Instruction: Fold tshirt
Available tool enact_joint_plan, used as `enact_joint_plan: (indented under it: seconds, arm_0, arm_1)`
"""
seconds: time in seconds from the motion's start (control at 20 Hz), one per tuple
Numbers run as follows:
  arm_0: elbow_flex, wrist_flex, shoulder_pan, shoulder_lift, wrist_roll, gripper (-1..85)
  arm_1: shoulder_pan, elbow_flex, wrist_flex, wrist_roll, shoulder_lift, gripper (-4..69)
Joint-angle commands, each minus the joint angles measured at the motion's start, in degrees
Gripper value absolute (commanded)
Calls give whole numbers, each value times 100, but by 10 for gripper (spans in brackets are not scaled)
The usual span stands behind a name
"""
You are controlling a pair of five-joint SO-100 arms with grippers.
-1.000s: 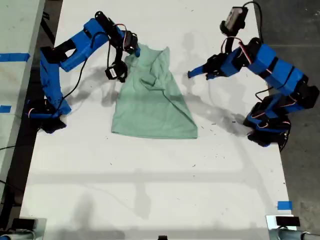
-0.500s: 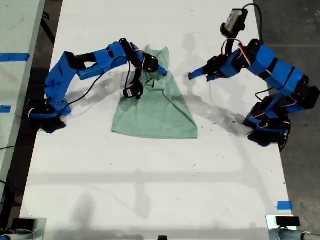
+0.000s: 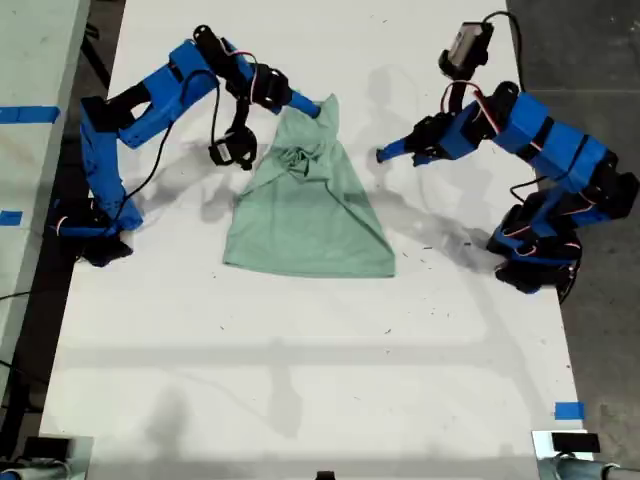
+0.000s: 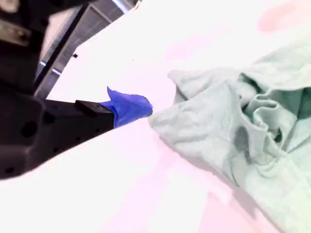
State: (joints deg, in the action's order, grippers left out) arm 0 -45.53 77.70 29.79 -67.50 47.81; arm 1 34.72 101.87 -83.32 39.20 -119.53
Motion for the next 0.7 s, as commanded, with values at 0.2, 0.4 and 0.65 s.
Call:
enact_joint_plan:
  seconds: [0.2, 0.4, 0.65]
  arm_0:
    - [-2197, 914, -598, -2338, -976, 309]
    - [-5142, -387, -1222, -3779, -1828, 292]
    - [-6073, -1195, -2136, -3876, -2461, 289]
  arm_1:
    - [-369, 290, 264, 26, -352, 305]
    - [-747, 721, 519, 26, -378, 309]
    - [-1213, 1811, 1345, -70, -369, 309]
